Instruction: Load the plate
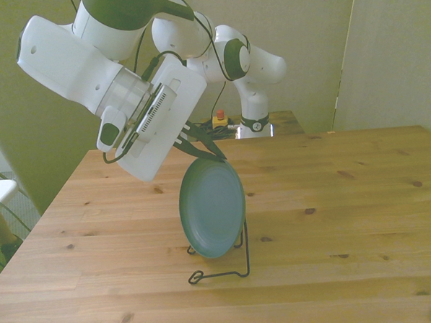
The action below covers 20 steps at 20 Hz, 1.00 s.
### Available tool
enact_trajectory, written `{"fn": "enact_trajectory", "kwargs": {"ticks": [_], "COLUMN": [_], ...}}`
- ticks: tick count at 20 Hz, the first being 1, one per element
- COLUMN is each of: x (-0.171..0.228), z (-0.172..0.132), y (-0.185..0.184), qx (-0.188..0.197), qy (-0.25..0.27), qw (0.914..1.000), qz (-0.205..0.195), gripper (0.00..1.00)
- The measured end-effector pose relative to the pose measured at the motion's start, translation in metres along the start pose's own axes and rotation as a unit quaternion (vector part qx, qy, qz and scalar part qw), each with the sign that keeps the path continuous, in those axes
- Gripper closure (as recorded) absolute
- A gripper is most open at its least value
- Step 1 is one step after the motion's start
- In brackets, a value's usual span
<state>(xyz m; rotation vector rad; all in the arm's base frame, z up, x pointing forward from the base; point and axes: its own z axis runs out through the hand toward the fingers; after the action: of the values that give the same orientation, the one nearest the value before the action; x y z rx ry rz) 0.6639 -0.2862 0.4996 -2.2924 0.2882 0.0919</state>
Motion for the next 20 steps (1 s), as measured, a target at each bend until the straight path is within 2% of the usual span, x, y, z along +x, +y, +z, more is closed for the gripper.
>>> {"fn": "enact_trajectory", "kwargs": {"ticks": [10,15,20], "x": [-0.004,-0.010,-0.007], "z": [-0.008,-0.025,-0.029], "y": [0.000,-0.001,0.001], "qx": [0.020,0.029,0.031], "qy": [0.004,0.019,0.037], "qw": [0.9998,0.9994,0.9988], "qz": [-0.004,-0.008,-0.006], "gripper": [1.00,1.00,1.00]}}
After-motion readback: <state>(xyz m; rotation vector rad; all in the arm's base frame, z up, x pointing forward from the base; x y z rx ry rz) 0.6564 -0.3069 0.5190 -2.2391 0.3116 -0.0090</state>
